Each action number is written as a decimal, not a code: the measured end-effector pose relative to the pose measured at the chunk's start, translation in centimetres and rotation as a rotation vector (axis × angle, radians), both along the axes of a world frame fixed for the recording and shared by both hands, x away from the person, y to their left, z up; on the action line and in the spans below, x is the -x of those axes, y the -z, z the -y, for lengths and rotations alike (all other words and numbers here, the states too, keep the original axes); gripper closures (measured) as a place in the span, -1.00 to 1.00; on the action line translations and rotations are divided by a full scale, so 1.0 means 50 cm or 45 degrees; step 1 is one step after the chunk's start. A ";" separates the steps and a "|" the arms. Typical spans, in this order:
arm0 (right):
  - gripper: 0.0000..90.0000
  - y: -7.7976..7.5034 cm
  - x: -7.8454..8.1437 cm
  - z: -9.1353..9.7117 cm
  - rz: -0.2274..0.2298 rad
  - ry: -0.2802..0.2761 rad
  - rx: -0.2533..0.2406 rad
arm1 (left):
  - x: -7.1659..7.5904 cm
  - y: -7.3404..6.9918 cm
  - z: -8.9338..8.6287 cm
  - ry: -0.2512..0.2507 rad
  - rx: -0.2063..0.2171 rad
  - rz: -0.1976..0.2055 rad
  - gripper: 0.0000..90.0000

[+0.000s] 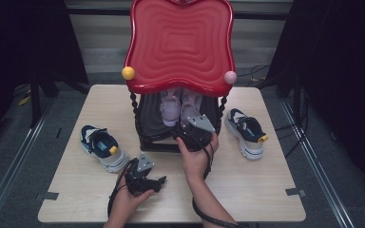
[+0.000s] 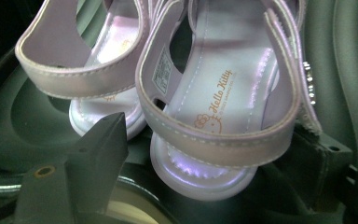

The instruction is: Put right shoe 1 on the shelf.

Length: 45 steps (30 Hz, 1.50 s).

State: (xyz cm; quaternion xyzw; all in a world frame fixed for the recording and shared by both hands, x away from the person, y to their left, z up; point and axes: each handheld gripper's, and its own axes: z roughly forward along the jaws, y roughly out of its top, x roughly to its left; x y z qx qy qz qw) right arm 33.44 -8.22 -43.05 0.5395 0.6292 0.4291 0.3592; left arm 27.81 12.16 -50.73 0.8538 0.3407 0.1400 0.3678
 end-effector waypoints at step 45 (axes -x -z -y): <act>-0.54 0.005 0.092 0.077 -0.056 -0.391 0.074 | 0.000 0.000 0.000 0.004 0.001 0.002 -0.55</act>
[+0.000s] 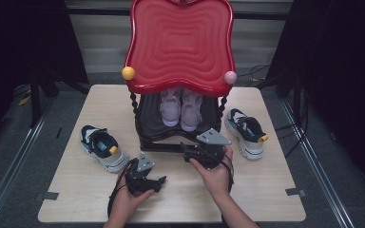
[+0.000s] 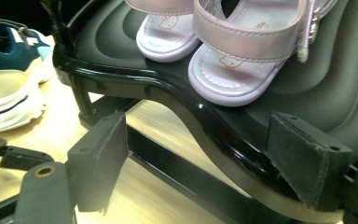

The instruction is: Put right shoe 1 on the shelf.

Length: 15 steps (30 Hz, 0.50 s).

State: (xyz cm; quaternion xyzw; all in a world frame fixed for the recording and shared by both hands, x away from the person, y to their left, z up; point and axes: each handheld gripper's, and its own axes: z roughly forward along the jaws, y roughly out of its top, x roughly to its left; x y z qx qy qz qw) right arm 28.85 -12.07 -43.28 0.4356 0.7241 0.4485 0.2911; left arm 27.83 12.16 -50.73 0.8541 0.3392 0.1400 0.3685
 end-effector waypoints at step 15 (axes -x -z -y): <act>-0.54 -0.006 0.043 0.031 -0.046 -0.208 0.033 | 0.000 0.000 0.000 0.000 0.001 0.000 -0.55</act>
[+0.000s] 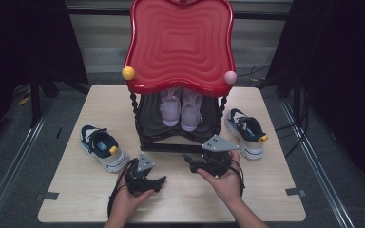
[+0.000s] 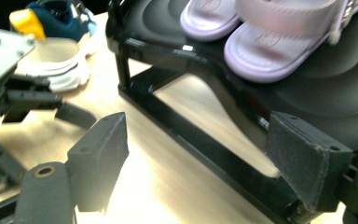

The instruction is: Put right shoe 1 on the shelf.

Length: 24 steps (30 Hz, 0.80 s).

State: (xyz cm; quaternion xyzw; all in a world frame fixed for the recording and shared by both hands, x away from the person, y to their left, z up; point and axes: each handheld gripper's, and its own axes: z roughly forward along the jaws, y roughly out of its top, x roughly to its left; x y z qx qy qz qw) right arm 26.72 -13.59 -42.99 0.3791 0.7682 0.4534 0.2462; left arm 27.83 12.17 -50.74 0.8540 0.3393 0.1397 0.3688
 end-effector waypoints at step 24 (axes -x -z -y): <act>-0.56 0.081 0.027 0.050 -0.177 -0.215 0.051 | 0.000 0.000 0.000 -0.001 0.001 0.000 -0.55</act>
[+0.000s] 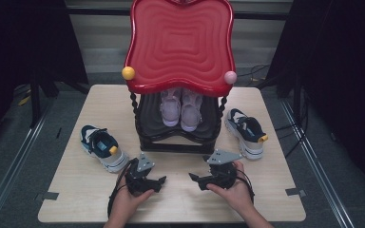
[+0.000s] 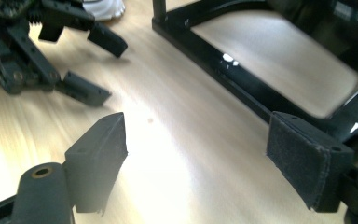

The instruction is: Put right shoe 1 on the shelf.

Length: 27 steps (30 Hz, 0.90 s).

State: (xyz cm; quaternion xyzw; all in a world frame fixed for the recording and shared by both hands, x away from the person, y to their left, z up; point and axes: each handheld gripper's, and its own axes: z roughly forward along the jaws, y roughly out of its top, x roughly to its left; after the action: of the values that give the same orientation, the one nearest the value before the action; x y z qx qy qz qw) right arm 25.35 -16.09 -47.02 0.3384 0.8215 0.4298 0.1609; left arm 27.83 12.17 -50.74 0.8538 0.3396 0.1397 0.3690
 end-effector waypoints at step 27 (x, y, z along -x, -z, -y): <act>-0.58 0.064 0.020 0.079 -0.089 0.010 0.026 | 0.000 0.000 0.000 -0.001 0.001 0.000 -0.55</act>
State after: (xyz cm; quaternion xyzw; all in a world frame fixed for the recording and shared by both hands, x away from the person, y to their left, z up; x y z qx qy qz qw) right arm 24.37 -20.03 -50.23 0.3548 0.8296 0.4088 0.1371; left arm 27.82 12.16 -50.75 0.8535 0.3400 0.1397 0.3693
